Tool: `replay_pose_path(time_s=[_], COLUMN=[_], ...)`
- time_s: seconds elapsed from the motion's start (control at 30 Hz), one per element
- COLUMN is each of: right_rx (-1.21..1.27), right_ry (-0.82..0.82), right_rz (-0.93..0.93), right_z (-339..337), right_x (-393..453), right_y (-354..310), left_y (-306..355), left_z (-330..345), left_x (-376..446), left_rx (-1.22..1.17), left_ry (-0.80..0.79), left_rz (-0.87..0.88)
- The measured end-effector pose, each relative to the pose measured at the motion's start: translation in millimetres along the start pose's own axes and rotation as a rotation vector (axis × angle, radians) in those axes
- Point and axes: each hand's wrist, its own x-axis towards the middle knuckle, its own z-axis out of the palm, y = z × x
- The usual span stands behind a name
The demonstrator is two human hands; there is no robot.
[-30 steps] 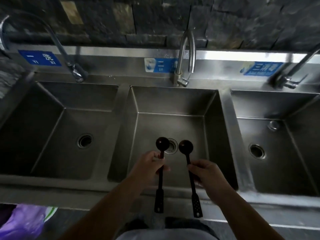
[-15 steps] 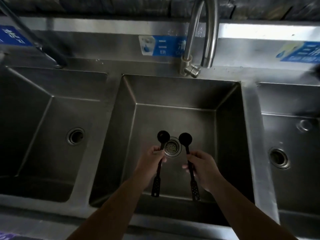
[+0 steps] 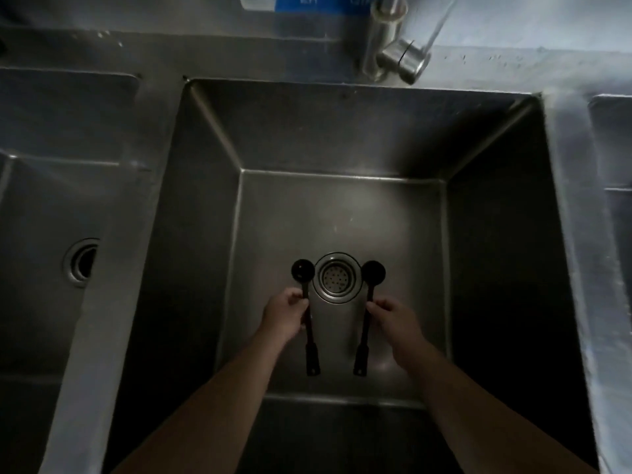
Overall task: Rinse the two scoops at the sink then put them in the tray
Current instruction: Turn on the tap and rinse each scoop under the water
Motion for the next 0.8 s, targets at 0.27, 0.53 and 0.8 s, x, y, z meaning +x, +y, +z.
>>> replay_pose_path(time_s=[0.27, 0.53, 0.8], right_rx=[-0.167, -0.335, -0.3], right_ry=[0.038, 0.103, 0.31], right_rz=[0.081, 0.013, -0.446], right_z=[2, -21, -76], right_x=[46, 15, -34], right_y=[49, -7, -250], left_y=[-58, -27, 200], left_z=[11, 0, -13], left_x=[52, 28, -22], left_rx=[0.17, 0.181, 0.081], left_ry=[0.1, 0.208, 0.167], left_rz=[0.009, 0.005, 0.539])
